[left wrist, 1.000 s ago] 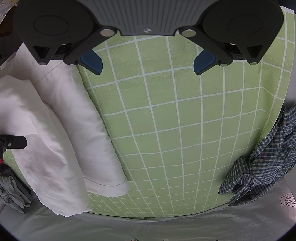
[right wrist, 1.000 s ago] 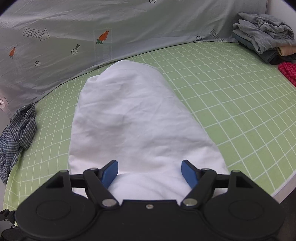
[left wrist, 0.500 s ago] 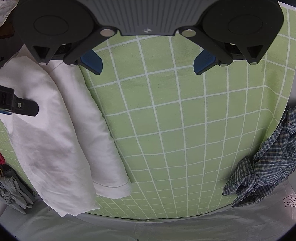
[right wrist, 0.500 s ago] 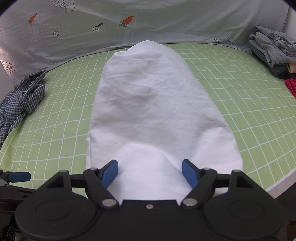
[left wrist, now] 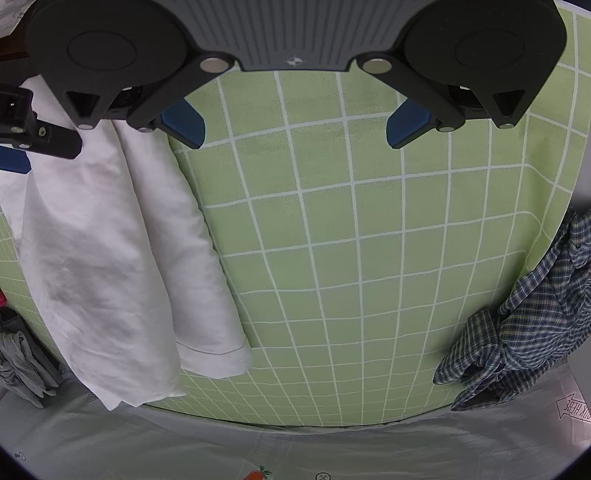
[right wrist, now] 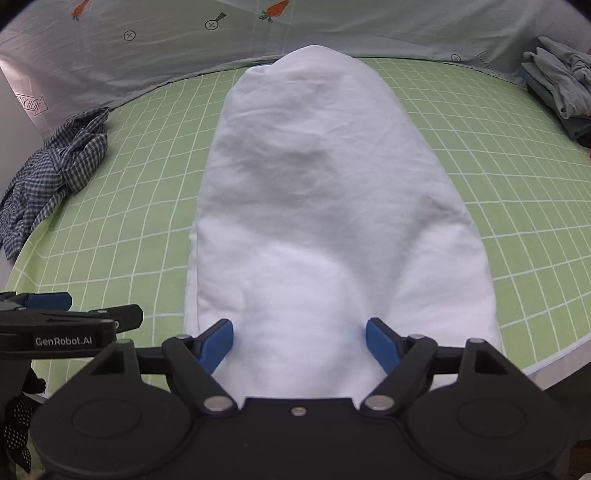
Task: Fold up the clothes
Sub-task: 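Open the right gripper and press the folded trousers bundle flat, then grasp the folded trousers bundle with the left gripper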
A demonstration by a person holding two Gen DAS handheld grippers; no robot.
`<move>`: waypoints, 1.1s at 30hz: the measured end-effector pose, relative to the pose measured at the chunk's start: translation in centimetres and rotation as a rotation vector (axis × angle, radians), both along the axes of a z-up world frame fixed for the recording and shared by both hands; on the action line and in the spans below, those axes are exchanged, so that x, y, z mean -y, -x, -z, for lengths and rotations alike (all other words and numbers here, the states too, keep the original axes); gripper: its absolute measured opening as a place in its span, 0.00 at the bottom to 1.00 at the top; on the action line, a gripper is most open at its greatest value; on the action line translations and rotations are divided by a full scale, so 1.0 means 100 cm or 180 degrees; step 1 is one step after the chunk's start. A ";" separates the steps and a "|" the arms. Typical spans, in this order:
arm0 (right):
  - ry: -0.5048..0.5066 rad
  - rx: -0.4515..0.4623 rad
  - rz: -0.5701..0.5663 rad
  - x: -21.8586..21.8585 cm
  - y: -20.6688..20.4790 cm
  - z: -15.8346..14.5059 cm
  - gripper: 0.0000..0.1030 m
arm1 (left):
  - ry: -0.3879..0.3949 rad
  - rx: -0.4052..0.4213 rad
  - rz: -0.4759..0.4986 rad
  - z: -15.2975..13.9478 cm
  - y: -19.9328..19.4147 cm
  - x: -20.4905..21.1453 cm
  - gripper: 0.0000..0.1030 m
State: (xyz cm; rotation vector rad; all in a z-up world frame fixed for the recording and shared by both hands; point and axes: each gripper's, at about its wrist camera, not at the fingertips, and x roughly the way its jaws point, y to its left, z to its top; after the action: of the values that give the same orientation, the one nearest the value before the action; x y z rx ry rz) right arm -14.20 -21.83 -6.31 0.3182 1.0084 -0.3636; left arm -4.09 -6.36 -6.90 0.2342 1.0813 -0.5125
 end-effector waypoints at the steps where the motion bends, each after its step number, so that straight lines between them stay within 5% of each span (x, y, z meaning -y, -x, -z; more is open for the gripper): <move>1: 0.0012 0.0022 -0.0035 -0.001 0.000 -0.003 0.79 | 0.0009 0.0013 -0.0002 -0.001 0.000 0.001 1.00; 6: 0.0095 0.0271 -0.0005 0.008 0.009 -0.029 0.75 | 0.0038 0.0040 -0.0017 -0.005 -0.002 0.008 1.00; 12: 0.0074 0.0432 0.0264 0.047 0.017 -0.051 0.83 | 0.0281 0.0071 -0.0054 -0.019 -0.006 0.016 1.00; 20: 0.0105 0.0242 0.0640 0.113 0.022 -0.029 0.85 | 0.0429 0.0182 -0.0041 -0.037 -0.012 0.052 1.00; 28: 0.0001 0.0054 0.0502 0.160 0.004 -0.006 0.86 | 0.0804 0.0069 0.0107 -0.034 -0.021 0.102 0.98; 31: -0.0051 0.0031 0.0389 0.173 -0.007 -0.002 0.92 | 0.0885 -0.0046 0.0108 -0.027 -0.029 0.123 0.89; 33: -0.0077 0.0018 0.0308 0.181 -0.015 -0.001 0.92 | 0.0947 -0.0206 0.0048 -0.019 -0.035 0.133 0.61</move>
State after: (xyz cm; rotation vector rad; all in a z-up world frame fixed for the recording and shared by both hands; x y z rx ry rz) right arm -12.68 -39.89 -6.26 0.3906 0.9946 -0.4380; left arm -0.58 -19.63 -4.96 -0.0359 1.0517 -0.6903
